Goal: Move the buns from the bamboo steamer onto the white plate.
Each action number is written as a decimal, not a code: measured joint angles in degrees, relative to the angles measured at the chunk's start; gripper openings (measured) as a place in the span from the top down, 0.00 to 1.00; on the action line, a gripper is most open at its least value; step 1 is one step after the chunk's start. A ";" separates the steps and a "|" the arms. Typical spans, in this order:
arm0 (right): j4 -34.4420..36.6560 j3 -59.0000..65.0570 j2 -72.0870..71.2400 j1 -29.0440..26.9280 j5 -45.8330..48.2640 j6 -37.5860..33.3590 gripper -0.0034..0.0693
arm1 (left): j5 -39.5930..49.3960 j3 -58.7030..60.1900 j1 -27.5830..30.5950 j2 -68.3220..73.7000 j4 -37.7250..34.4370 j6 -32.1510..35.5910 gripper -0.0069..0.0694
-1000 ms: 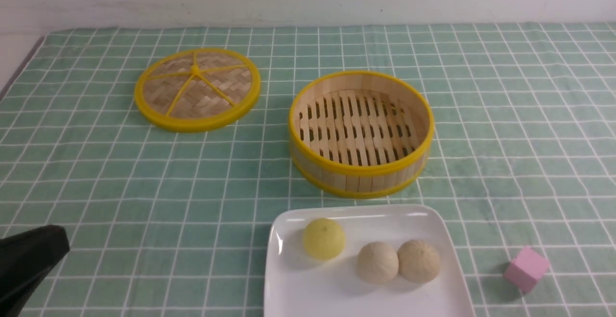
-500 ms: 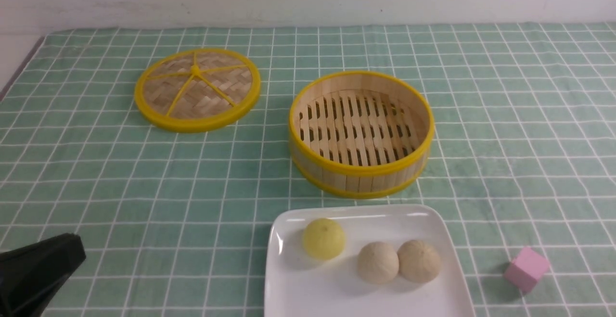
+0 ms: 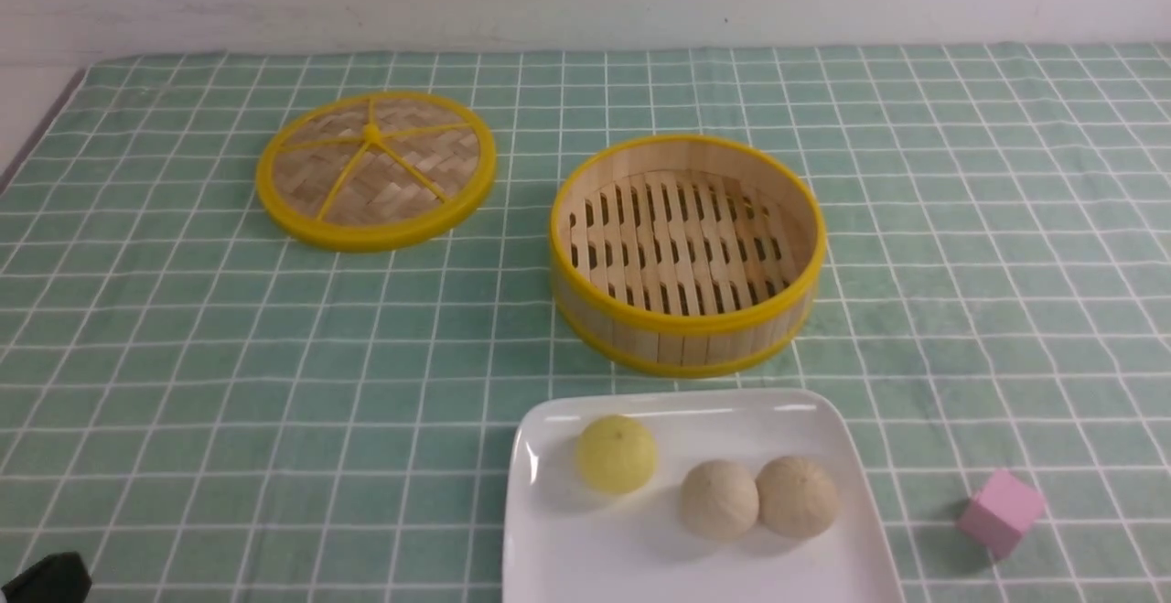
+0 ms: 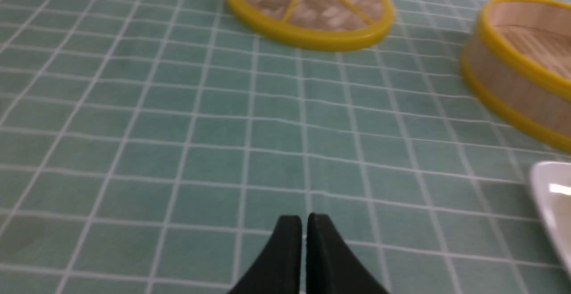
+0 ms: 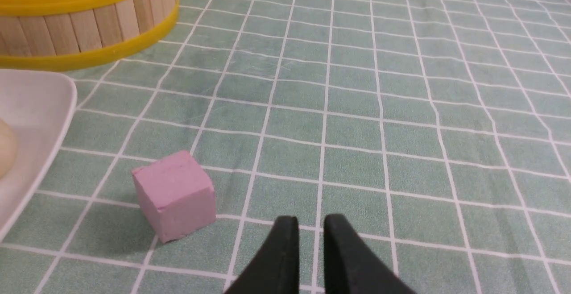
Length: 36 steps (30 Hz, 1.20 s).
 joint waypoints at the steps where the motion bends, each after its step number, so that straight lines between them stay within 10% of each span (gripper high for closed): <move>1: 0.00 0.00 0.00 0.00 0.00 0.00 0.79 | 0.00 0.99 1.64 -0.63 0.06 -0.08 0.85; 36: 0.00 0.00 0.00 0.00 0.00 0.00 0.74 | -0.20 3.88 3.39 -3.10 1.73 0.09 0.81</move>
